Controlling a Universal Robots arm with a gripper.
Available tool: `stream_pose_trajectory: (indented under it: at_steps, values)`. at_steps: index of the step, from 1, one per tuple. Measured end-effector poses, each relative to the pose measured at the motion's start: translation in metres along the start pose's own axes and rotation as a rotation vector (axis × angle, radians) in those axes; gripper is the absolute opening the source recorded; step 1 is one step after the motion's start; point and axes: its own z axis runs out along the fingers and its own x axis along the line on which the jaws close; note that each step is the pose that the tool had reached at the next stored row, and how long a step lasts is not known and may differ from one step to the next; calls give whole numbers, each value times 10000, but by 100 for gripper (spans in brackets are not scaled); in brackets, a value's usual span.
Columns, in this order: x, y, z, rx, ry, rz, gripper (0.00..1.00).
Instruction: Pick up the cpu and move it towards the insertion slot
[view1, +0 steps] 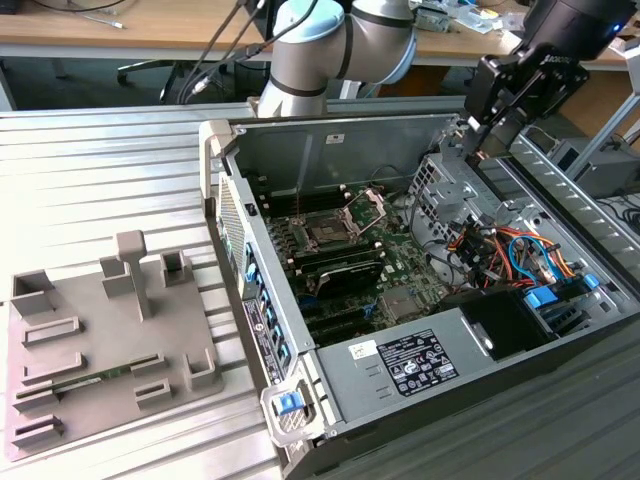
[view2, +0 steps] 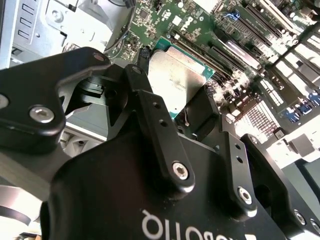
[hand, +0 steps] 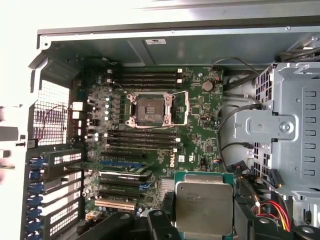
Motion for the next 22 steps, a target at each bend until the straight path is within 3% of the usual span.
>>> stream_pose_trajectory:
  at_steps: [22]
  values:
    - [-291, -13, -7, -1, 22, 1, 55]
